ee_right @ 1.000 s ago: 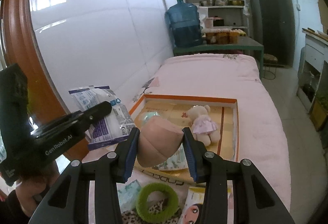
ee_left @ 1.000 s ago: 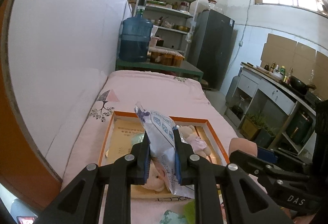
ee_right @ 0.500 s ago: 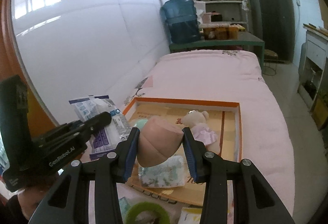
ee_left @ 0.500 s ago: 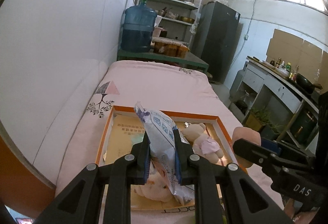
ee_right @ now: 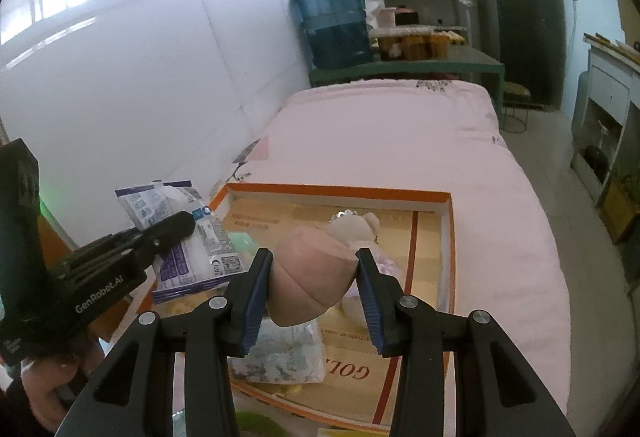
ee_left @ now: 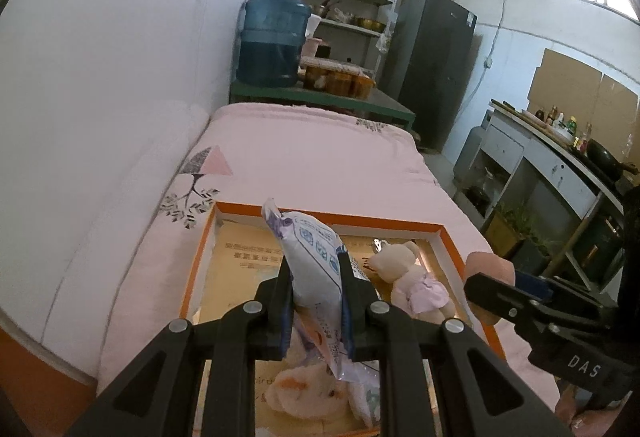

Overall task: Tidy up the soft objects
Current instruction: 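Carry the pink sponge with the right tool while the left carries the wipes bag into the lid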

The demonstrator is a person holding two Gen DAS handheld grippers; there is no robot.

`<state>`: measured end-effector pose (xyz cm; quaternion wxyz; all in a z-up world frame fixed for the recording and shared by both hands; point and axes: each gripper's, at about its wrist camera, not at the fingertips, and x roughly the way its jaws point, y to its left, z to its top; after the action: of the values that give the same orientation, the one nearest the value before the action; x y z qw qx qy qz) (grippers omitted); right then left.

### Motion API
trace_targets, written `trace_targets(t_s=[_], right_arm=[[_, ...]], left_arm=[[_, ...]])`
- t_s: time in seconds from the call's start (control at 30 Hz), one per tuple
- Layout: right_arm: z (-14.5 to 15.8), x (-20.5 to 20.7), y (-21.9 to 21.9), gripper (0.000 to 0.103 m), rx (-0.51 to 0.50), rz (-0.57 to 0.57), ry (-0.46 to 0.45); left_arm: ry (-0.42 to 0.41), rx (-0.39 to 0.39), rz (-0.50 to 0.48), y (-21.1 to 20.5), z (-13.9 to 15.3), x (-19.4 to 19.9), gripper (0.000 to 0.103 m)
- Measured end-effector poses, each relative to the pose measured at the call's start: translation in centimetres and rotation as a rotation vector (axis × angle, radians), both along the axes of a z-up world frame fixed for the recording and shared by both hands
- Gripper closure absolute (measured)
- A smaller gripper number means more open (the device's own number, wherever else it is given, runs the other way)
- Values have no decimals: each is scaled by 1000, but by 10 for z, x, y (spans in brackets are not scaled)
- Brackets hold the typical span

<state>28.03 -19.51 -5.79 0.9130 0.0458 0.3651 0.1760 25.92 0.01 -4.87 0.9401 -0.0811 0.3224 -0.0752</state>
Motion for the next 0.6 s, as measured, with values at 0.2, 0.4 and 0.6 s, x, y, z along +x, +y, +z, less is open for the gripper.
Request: trace_targets(t_s=[0.2, 0.4, 0.6], right_arm=[[-11, 12, 6, 60, -7, 18, 25], [-25, 20, 18, 60, -17, 39, 49], [-37, 26, 26, 60, -40, 51, 67]], left_arm=[[22, -7, -6, -5, -7, 20, 84], [42, -28, 2, 0, -14, 34, 84], [67, -30, 8, 2, -22, 49, 84]])
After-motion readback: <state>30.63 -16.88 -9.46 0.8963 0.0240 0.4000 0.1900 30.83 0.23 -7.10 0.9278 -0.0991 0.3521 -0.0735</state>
